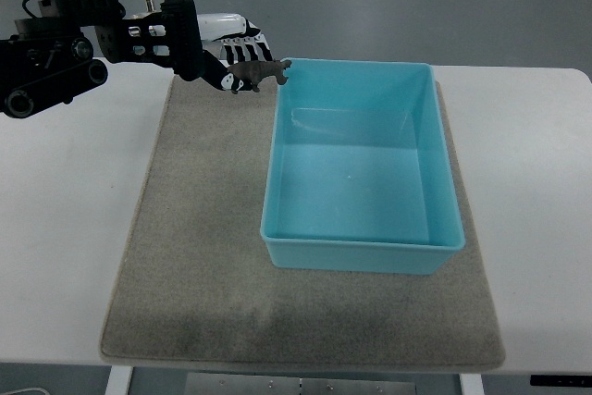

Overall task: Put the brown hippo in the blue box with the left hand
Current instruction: 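Lift the hippo with the left hand and carry it over the blue box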

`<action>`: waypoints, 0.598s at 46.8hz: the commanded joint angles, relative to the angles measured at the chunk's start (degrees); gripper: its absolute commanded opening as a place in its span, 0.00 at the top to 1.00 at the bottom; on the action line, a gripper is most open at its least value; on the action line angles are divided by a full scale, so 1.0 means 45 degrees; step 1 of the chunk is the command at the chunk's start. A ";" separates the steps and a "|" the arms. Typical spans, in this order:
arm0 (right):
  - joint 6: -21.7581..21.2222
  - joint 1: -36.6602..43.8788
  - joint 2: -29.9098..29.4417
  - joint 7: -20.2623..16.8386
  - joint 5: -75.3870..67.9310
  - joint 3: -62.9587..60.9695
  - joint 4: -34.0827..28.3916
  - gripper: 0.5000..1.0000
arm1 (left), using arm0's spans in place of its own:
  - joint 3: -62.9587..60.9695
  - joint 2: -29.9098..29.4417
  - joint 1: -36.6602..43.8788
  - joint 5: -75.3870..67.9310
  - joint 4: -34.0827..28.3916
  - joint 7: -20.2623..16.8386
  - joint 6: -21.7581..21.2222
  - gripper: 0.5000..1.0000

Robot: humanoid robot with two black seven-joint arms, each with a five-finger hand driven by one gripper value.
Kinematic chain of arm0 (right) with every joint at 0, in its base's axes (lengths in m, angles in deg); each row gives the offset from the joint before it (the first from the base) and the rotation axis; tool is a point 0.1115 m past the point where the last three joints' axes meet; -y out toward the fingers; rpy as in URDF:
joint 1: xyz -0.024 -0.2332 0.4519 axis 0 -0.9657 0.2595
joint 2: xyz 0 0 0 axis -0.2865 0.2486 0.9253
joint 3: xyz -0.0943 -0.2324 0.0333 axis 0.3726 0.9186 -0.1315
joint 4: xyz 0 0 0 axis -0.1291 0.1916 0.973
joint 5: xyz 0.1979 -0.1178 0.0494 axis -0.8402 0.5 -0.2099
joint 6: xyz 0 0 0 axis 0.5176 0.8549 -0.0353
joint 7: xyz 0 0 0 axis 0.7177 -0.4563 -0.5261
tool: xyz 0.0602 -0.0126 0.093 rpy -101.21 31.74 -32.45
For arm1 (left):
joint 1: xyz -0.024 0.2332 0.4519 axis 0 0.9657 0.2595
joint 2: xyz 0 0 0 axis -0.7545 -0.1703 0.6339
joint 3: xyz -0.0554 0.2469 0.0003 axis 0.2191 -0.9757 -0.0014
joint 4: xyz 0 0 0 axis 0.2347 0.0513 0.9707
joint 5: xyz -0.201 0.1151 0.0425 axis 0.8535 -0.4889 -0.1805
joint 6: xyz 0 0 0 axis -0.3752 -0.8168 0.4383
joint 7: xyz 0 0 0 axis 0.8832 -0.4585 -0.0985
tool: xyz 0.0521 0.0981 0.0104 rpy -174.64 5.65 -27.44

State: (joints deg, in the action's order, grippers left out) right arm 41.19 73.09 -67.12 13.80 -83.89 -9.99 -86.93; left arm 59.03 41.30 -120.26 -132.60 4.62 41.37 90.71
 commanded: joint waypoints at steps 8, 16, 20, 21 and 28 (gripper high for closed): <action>0.0000 -0.0001 0.0000 -0.0011 0.0007 0.0000 0.0000 0.13 | 0.0020 0.0726 -0.0204 -0.0014 -0.0019 0.0001 -0.0066 1.00; 0.0000 -0.0001 0.0000 0.0009 -0.0013 0.0000 0.0000 0.13 | 0.0020 0.1234 -0.0185 -0.0054 -0.0019 0.0001 -0.0359 1.00; 0.0000 -0.0001 0.0000 0.0009 0.0007 0.0000 0.0000 0.13 | 0.0020 0.1487 -0.0146 -0.0054 -0.0019 0.0001 -0.0359 1.00; 0.0000 -0.0001 0.0000 0.0009 0.0007 0.0000 0.0000 0.13 | 0.0020 0.1527 -0.0146 -0.0054 -0.0019 0.0001 -0.0378 1.00; 0.0000 -0.0001 0.0000 -0.0011 -0.0013 0.0000 0.0000 0.13 | 0.0040 0.1917 -0.0009 -0.0034 -0.0019 0.0001 -0.0437 1.00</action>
State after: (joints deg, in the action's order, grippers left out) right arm 41.19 73.09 -67.11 13.82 -83.89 -9.99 -86.93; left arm 59.18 49.04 -120.62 -132.84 4.53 41.37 88.92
